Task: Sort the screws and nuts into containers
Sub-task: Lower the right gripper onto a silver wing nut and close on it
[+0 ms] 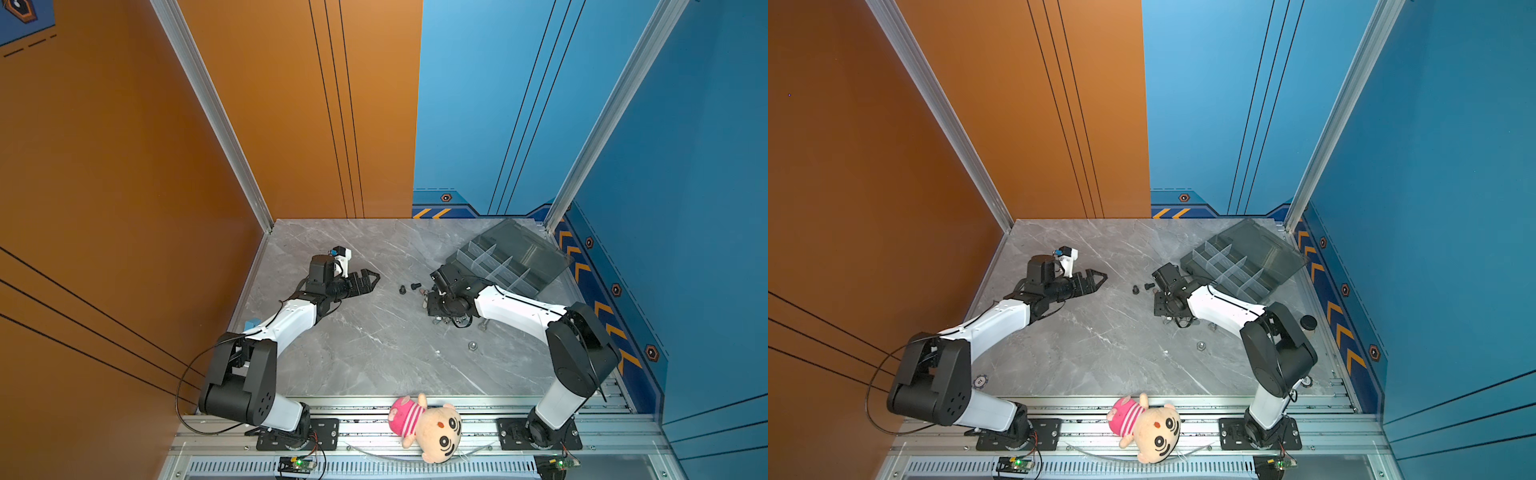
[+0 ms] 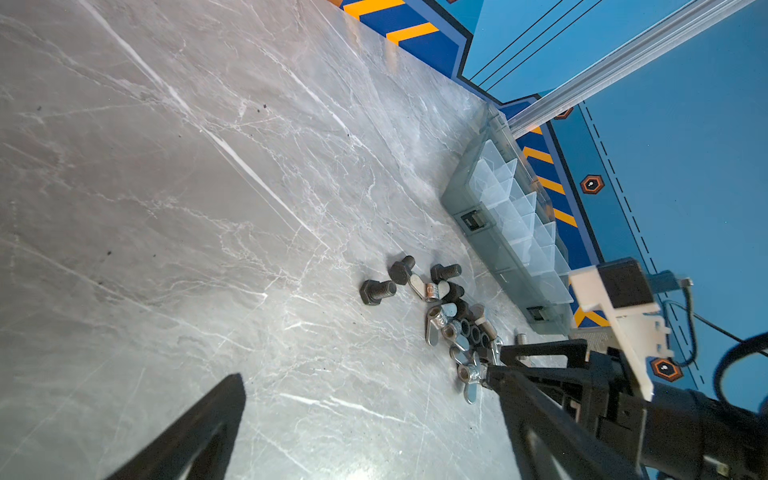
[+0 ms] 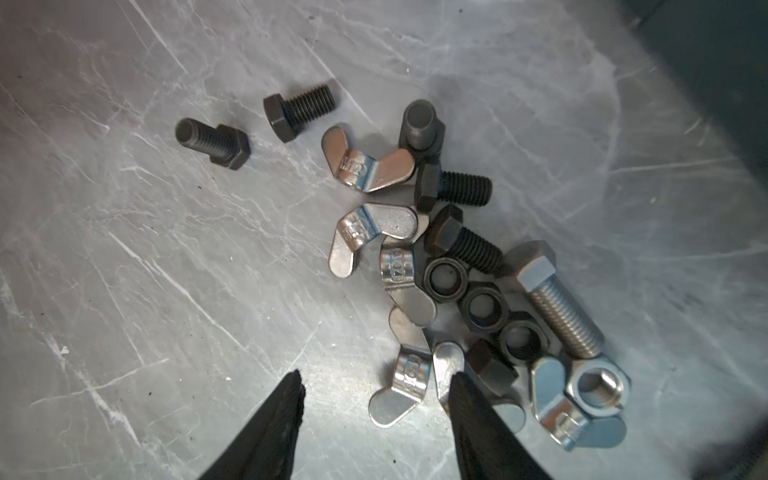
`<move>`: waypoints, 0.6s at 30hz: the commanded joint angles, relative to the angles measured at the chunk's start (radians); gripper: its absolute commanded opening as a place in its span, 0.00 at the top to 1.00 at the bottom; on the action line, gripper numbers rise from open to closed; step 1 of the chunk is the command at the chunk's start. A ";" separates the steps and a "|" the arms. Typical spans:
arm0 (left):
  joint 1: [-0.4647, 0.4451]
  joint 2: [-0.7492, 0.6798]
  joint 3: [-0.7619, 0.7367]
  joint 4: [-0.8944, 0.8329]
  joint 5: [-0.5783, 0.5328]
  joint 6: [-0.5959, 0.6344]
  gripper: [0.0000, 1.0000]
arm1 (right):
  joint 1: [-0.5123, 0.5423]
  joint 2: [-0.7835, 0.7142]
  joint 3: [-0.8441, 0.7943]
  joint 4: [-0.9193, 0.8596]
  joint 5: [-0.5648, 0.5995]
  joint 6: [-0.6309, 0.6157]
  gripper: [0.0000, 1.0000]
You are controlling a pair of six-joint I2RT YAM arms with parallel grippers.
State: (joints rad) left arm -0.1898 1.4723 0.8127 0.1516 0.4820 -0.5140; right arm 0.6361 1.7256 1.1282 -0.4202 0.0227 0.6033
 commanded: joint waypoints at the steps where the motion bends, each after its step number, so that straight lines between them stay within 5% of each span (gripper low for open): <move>1: 0.008 0.017 0.028 -0.026 0.040 -0.010 0.03 | 0.007 0.022 0.035 -0.035 -0.016 0.009 0.42; 18: 0.011 0.023 0.033 -0.050 0.038 0.001 0.02 | 0.007 0.077 0.031 -0.035 -0.011 0.023 0.47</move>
State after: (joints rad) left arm -0.1879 1.4860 0.8143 0.1230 0.4923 -0.5175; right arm 0.6399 1.7912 1.1381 -0.4206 0.0105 0.6071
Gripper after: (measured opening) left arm 0.976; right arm 0.535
